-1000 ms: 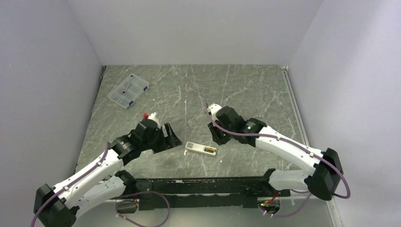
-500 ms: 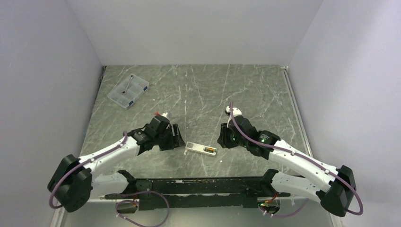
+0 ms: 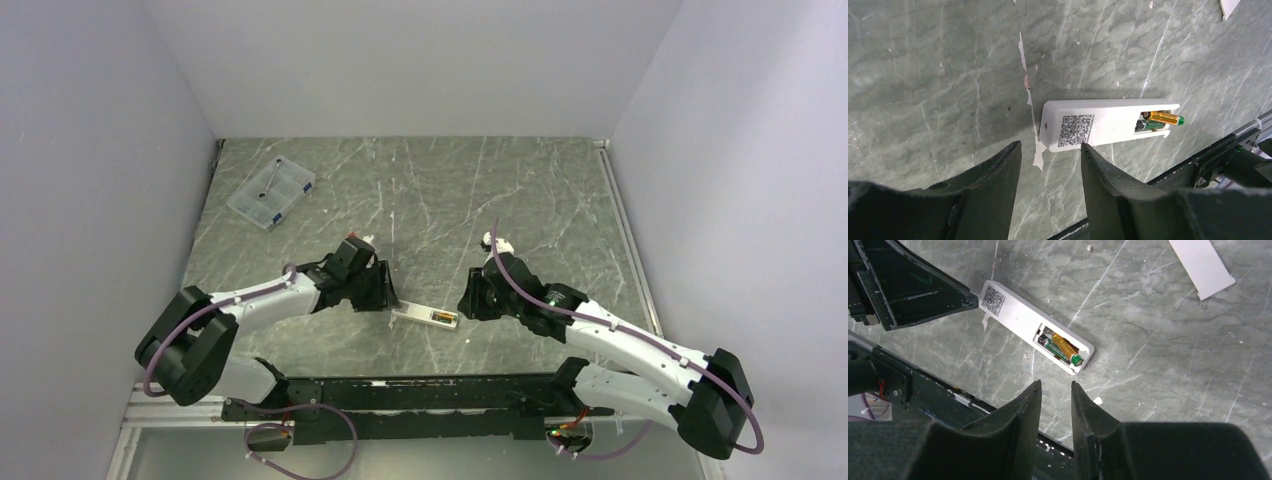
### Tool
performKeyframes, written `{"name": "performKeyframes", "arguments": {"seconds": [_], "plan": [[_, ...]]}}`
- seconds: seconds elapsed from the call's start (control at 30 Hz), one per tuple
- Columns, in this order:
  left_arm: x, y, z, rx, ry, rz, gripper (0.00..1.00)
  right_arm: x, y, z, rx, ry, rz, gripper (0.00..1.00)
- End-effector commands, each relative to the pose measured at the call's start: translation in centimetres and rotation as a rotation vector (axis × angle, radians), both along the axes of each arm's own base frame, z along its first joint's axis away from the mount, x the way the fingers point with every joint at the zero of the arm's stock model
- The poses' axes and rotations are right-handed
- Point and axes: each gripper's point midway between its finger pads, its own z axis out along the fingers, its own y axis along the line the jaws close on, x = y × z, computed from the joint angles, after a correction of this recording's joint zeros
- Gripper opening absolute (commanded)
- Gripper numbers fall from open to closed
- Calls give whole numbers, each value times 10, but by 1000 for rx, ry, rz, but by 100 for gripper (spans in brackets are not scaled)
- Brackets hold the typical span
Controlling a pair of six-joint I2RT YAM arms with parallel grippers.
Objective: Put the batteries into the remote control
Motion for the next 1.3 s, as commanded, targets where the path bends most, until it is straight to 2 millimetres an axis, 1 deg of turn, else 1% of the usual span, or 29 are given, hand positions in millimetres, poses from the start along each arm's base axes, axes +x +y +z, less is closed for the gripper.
{"name": "performKeyframes", "arguments": {"seconds": [0.0, 0.1, 0.23, 0.33, 0.53, 0.67, 1.03, 1.27], "plan": [[18, -16, 13, -44, -67, -39, 51, 6, 9, 12, 90, -17, -31, 31], [19, -17, 8, -35, -63, -45, 49, 5, 11, 11, 97, -13, -28, 30], [19, -21, 4, -45, -56, -59, 42, 5, 13, 8, 97, -4, -23, 30], [19, -23, 4, -57, -54, -69, 37, 5, 14, 5, 97, 2, -25, 30], [16, -25, 4, -71, -51, -82, 32, 4, 14, -3, 89, 30, -36, 30], [14, -26, 4, -82, -46, -87, 30, 6, 9, -12, 66, 46, -73, 30], [7, -25, 2, -99, -34, -92, 27, 5, 7, -39, 18, 118, -120, 29], [2, -26, -1, -115, -20, -98, 25, 7, 5, -45, 5, 133, -156, 27]]}}
